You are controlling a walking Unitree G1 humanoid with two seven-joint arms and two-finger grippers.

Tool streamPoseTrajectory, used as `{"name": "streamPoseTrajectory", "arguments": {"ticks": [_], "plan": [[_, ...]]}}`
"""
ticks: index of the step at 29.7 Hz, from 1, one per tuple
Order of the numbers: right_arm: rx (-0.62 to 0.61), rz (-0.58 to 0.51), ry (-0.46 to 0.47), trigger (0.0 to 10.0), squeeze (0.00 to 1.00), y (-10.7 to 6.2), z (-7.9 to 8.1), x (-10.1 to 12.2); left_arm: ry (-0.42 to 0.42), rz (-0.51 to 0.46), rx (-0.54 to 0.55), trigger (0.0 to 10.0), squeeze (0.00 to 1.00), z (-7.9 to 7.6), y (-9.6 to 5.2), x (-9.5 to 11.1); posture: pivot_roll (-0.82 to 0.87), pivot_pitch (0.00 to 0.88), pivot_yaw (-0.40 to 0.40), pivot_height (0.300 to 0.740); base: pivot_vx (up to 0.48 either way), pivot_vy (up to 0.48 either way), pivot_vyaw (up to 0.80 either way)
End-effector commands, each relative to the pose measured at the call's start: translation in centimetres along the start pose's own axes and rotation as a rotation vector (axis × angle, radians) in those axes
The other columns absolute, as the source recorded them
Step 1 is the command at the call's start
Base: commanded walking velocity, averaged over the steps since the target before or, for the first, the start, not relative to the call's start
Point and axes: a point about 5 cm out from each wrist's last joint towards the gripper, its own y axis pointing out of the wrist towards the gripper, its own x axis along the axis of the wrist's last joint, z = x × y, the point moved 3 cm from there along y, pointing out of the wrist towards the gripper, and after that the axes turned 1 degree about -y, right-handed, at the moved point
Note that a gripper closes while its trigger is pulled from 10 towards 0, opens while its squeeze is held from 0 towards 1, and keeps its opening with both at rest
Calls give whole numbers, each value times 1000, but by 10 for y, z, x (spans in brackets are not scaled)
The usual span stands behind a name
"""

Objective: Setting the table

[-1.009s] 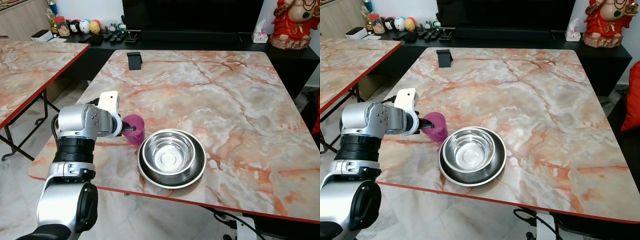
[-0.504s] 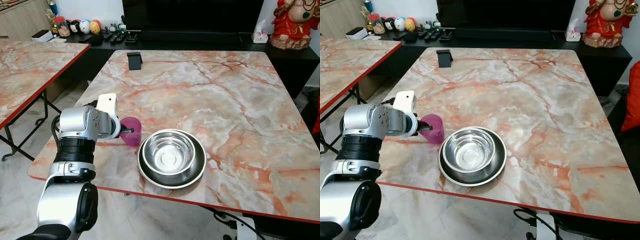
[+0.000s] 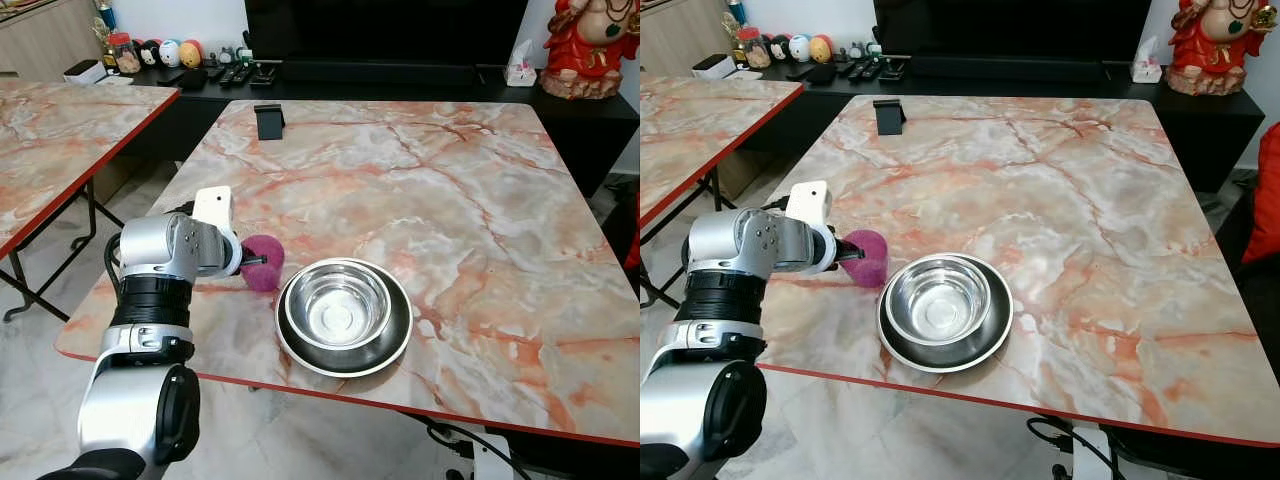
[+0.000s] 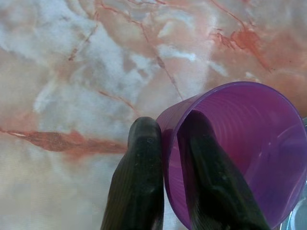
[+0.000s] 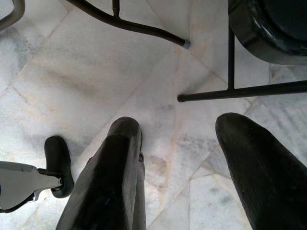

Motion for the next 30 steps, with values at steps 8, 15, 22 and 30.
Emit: {"name": "streamPoseTrajectory", "arguments": {"ticks": [8, 15, 22, 30], "plan": [[4, 10, 9, 10000, 0, 0, 3, -2, -15, -23, 16, 10000, 635, 0, -1, 6, 149, 0, 24, 707, 0, 0, 0], [5, 9, 7, 10000, 0, 0, 3, -2, 2, -53, 3, 10000, 0, -4, -4, 13, 153, 0, 21, 707, 0, 0, 0], [6, 10, 7, 10000, 0, 0, 3, -2, -6, -37, 4, 10000, 0, -2, -3, 10, 150, 0, 22, 707, 0, 0, 0], [7, 10, 5, 10000, 0, 0, 3, -2, -10, -31, 13, 10000, 0, -1, -2, 8, 154, 0, 18, 707, 0, 0, 0]]}}
